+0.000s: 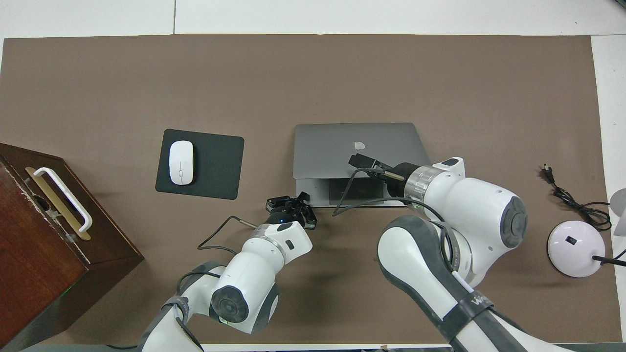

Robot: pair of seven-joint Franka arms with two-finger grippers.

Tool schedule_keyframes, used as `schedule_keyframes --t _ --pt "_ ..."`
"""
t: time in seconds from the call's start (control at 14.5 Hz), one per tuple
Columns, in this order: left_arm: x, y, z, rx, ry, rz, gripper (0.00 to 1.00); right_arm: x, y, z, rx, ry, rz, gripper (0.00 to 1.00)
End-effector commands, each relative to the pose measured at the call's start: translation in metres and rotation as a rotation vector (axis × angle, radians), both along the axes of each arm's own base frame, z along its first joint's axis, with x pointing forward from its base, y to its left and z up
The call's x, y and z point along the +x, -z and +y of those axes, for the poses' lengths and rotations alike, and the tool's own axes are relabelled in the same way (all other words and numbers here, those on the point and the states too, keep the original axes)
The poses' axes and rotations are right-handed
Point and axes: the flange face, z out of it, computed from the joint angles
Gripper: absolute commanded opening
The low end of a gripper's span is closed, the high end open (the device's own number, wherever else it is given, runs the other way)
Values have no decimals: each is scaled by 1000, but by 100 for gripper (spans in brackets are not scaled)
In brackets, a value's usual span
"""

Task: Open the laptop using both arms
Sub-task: 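Push the lid upward and back with the right gripper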

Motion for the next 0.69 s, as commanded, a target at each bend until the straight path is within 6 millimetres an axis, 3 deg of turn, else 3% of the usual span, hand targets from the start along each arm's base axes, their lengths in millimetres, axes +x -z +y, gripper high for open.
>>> schedule_keyframes --t 0.0,0.62 --pt "4 12 0 17 -8 -6 0 21 -13 -5 -48 -6 28 100" --pt "4 14 0 21 -8 -3 0 46 -48 -11 -127 -72 58 100"
